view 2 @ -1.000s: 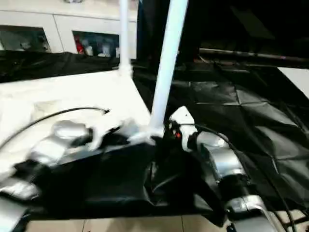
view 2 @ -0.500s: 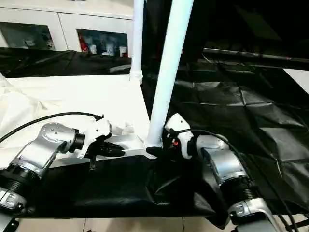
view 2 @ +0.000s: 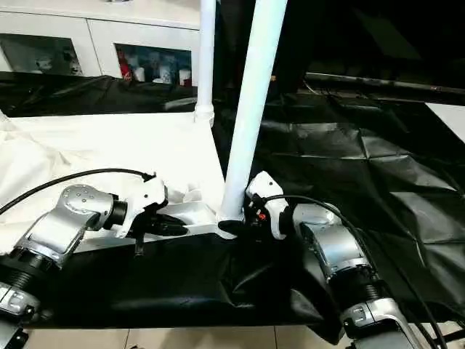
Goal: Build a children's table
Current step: Rotate leg to tighten
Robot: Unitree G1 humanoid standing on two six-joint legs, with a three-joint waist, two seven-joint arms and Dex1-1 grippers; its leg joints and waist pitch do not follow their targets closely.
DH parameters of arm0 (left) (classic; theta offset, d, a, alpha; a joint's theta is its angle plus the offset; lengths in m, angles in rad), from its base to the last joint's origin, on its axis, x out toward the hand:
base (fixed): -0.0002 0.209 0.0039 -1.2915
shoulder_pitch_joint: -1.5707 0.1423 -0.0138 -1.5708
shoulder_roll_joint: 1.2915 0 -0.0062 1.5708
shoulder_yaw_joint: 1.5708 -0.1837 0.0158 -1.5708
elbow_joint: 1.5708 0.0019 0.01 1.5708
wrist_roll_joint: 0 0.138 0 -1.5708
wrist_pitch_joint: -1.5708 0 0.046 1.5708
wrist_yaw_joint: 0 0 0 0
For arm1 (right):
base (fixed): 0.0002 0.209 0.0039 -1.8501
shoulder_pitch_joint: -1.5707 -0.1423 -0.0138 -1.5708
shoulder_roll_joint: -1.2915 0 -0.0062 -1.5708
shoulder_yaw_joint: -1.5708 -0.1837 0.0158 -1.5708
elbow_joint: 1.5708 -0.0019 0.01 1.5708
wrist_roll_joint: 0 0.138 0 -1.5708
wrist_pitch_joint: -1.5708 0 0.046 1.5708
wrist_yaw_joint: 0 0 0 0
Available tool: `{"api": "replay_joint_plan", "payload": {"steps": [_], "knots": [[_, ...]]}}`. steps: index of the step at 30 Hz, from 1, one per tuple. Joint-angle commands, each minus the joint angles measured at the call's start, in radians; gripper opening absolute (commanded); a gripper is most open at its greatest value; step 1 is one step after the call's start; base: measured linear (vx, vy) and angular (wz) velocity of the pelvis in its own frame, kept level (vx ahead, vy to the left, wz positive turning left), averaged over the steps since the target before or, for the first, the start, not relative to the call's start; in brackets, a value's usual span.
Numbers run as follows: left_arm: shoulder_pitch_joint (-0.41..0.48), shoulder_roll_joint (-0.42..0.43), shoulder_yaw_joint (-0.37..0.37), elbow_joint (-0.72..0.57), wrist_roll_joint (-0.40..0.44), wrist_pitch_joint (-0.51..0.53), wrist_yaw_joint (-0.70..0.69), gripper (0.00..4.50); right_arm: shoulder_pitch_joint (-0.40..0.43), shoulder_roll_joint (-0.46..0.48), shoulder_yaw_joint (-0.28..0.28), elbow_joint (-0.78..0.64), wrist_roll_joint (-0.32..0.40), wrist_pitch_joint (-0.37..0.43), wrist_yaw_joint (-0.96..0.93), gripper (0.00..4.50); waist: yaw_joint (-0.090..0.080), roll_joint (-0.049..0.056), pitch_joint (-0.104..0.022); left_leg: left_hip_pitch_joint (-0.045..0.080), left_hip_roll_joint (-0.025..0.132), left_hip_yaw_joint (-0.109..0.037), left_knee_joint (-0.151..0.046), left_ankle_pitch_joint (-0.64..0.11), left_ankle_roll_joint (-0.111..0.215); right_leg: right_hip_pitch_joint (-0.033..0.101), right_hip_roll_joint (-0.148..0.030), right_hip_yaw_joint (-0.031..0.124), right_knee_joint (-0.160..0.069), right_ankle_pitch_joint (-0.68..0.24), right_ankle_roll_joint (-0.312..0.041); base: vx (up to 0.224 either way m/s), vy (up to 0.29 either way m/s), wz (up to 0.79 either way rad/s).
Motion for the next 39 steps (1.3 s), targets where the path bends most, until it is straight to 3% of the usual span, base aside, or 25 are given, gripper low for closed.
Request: {"api": "replay_joint_plan", "payload": {"steps": [1,3,4,6,12,16,17,23,27,31,35,39], "knots": [[0.001,-0.029,-0.034,0.026,0.029,0.002,0.037,0.00,-0.015,0.013,-0.026,0.051,-0.028,-0.011,-0.109,2.74,-0.001,0.009,-0.049,-0.006,0.026,-0.002,-0.058,-0.127,0.028,0.058,-0.075,0.062,-0.074,-0.177,-0.178,0.000,0.000,0.00],[-0.030,-0.094,-0.018,0.100,0.055,0.004,0.162,0.00,-0.019,0.084,-0.083,0.104,-0.027,0.004,-0.289,2.73,-0.001,0.009,-0.046,0.001,0.025,-0.006,-0.062,-0.188,0.002,0.055,-0.076,0.059,-0.089,-0.326,-0.131,0.000,0.000,0.00],[-0.050,-0.142,-0.010,0.141,0.066,0.015,0.237,0.00,-0.012,0.137,-0.118,0.117,-0.017,0.024,-0.399,2.73,-0.002,0.004,-0.044,0.002,0.027,-0.006,-0.063,-0.201,0.000,0.052,-0.076,0.060,-0.093,-0.352,-0.121,0.000,0.000,0.00],[-0.064,-0.181,-0.005,0.165,0.072,0.023,0.293,0.00,-0.004,0.178,-0.140,0.116,-0.002,0.045,-0.456,2.73,-0.003,0.008,-0.043,0.011,0.028,-0.011,-0.067,-0.249,-0.015,0.045,-0.080,0.058,-0.104,-0.438,-0.091,0.000,0.000,0.00],[-0.093,-0.255,-0.013,0.206,0.084,0.012,0.358,0.00,-0.023,0.267,-0.152,0.158,-0.005,0.005,-0.564,2.73,-0.002,0.009,-0.046,0.005,0.026,-0.010,-0.068,-0.227,0.000,0.045,-0.080,0.061,-0.102,-0.382,-0.082,0.000,0.000,0.00],[-0.100,-0.260,-0.014,0.224,0.092,-0.007,0.343,0.00,-0.033,0.281,-0.150,0.152,-0.003,-0.030,-0.533,2.73,-0.001,0.011,-0.046,0.003,0.027,-0.010,-0.069,-0.227,0.004,0.048,-0.080,0.061,-0.100,-0.359,-0.088,0.000,0.000,0.00],[-0.099,-0.256,-0.013,0.224,0.093,-0.009,0.340,0.00,-0.032,0.281,-0.157,0.145,0.006,-0.029,-0.523,3.43,-0.002,0.008,-0.046,0.001,0.027,-0.010,-0.069,-0.226,0.007,0.049,-0.079,0.061,-0.099,-0.353,-0.089,0.000,0.000,0.00],[-0.088,-0.209,-0.005,0.219,0.091,-0.031,0.309,0.00,-0.036,0.214,-0.166,0.107,0.038,-0.013,-0.413,3.81,0.001,0.007,-0.047,-0.002,0.028,-0.009,-0.068,-0.204,0.023,0.051,-0.080,0.062,-0.095,-0.321,-0.100,0.000,0.000,0.00],[-0.076,-0.169,0.011,0.205,0.085,-0.041,0.272,0.00,-0.024,0.098,-0.111,0.036,0.042,0.050,-0.225,3.89,0.006,0.002,-0.048,-0.008,0.027,-0.006,-0.063,-0.162,0.047,0.061,-0.078,0.062,-0.087,-0.253,-0.117,0.000,0.000,0.00],[-0.056,-0.125,0.011,0.173,0.068,-0.046,0.198,0.00,-0.003,-0.023,-0.053,-0.020,0.018,0.055,-0.039,3.89,0.004,0.002,-0.048,-0.009,0.027,-0.005,-0.061,-0.160,0.059,0.060,-0.077,0.061,-0.088,-0.261,-0.117,0.000,0.000,0.00],[-0.033,-0.096,0.001,0.122,0.041,-0.044,0.113,0.00,-0.001,-0.054,-0.039,-0.033,0.017,0.054,0.009,3.89,0.002,0.002,-0.050,-0.008,0.028,-0.005,-0.060,-0.136,0.058,0.059,-0.076,0.061,-0.083,-0.229,-0.143,0.000,0.000,0.00],[0.000,-0.060,-0.015,0.045,0.000,-0.031,0.011,0.00,-0.002,-0.070,-0.029,-0.046,0.026,0.063,0.028,3.89,0.002,0.002,-0.054,-0.008,0.029,-0.002,-0.058,-0.091,0.067,0.058,-0.074,0.063,-0.070,-0.140,-0.177,0.000,0.000,0.00]]}}
